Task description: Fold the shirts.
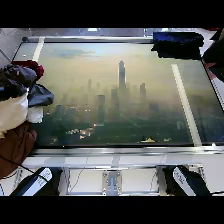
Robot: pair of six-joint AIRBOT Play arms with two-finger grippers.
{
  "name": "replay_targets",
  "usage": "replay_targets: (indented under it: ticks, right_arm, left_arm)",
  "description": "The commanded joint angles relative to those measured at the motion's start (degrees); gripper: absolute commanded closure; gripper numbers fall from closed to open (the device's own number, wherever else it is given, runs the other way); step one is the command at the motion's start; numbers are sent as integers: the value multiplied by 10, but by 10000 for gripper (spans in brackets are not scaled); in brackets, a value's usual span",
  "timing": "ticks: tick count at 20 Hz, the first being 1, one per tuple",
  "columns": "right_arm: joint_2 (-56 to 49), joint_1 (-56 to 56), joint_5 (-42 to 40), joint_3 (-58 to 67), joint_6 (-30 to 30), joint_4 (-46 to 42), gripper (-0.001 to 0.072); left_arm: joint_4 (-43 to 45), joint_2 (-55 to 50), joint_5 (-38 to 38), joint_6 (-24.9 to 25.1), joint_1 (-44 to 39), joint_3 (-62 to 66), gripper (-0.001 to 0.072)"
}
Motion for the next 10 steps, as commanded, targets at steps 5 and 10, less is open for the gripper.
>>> replay_targets:
  ticks: [5, 10]
  right_arm:
    - [0, 0, -35, 0, 0, -12, 99]
    - [0, 0, -67, 0, 0, -10, 99]
  left_arm:
    - [112, -163, 25, -103, 41, 52, 120]
    - [110, -256, -28, -104, 38, 114, 121]
